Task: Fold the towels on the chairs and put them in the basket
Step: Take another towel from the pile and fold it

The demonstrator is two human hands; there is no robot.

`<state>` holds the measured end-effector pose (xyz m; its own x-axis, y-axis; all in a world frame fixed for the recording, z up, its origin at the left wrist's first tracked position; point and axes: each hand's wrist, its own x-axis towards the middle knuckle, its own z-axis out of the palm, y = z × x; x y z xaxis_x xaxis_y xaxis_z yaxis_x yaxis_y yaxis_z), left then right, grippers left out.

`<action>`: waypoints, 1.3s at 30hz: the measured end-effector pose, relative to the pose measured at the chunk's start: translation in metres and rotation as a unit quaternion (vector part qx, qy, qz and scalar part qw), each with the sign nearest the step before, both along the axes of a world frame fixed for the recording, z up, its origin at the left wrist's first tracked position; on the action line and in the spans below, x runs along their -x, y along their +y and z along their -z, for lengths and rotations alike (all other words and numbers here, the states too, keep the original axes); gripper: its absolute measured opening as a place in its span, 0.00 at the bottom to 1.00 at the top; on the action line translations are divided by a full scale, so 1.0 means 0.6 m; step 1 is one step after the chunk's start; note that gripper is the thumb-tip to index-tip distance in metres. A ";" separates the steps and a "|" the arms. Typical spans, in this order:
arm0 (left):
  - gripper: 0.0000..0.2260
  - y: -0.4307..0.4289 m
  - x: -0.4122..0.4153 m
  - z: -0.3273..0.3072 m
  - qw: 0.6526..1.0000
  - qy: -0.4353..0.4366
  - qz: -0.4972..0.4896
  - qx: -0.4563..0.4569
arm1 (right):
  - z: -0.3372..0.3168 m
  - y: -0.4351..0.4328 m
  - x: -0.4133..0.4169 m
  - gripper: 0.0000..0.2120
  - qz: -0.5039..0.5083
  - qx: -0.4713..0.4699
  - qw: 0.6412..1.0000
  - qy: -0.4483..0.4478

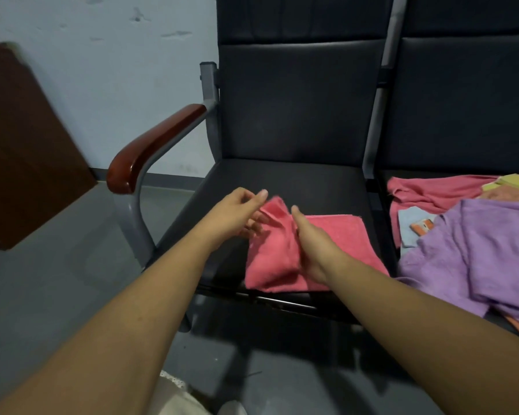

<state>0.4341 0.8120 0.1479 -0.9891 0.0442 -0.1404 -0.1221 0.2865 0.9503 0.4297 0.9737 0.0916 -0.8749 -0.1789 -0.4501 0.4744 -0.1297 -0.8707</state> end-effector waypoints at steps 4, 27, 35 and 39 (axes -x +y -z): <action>0.09 -0.009 0.015 0.041 0.984 0.018 -0.017 0.179 | 0.013 0.008 0.001 0.15 -0.011 -0.200 0.979 0.033; 0.08 0.003 0.015 0.080 0.982 -0.107 -0.059 0.142 | 0.014 0.047 -0.028 0.26 -0.262 -0.462 0.814 0.236; 0.09 -0.070 -0.012 0.030 0.958 -0.024 -0.125 0.258 | 0.006 -0.043 -0.026 0.11 -0.121 -0.237 0.949 0.170; 0.10 -0.044 -0.011 0.006 0.955 0.021 -0.104 0.276 | -0.009 -0.025 -0.010 0.12 -0.020 -0.122 0.986 0.115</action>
